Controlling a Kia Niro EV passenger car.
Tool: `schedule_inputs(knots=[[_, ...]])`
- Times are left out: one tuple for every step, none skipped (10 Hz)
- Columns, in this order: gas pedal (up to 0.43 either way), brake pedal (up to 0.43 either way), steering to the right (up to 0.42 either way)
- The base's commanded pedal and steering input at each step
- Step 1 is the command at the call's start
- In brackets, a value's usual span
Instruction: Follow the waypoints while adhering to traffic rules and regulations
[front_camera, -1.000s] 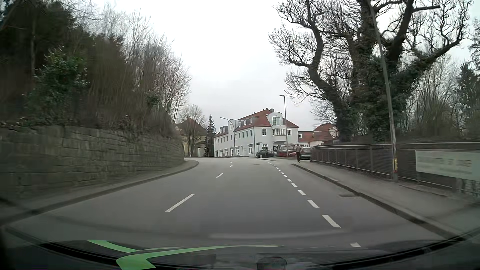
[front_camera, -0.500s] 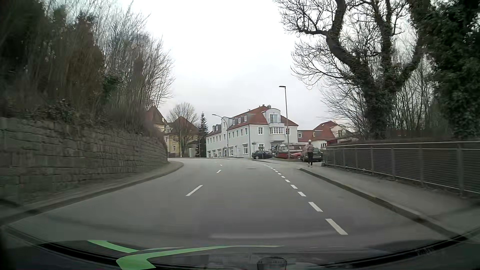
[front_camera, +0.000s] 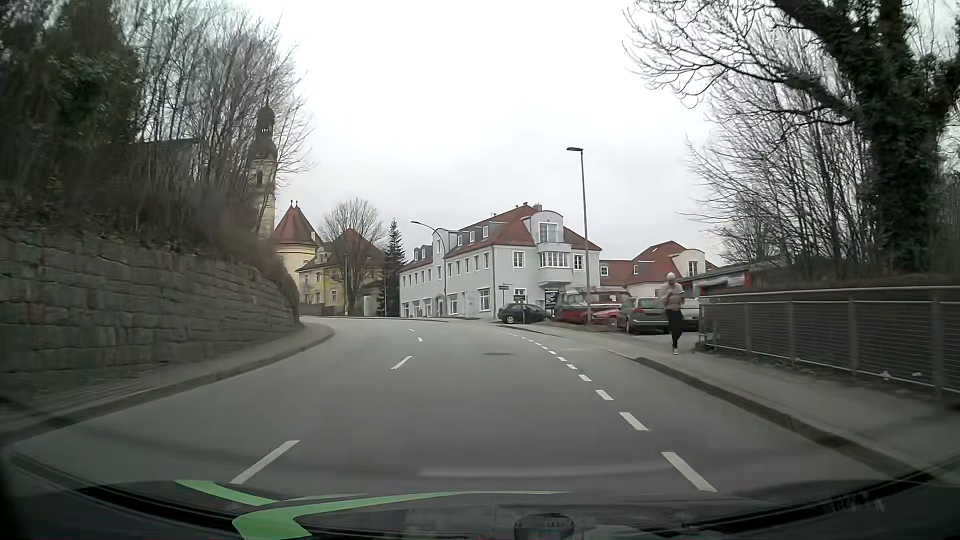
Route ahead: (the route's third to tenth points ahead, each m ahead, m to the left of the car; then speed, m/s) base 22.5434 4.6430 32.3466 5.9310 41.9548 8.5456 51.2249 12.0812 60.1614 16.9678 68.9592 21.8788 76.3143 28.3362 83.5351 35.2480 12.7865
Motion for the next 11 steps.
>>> schedule_inputs(knots=[[0.157,0.0,-0.003],[0.15,0.0,-0.009],[0.15,0.0,-0.011],[0.15,0.0,-0.013],[0.15,0.0,-0.014],[0.15,0.0,-0.017],[0.15,0.0,-0.02],[0.15,0.0,-0.026],[0.15,0.0,-0.032],[0.15,0.0,-0.035],[0.15,0.0,-0.039]])
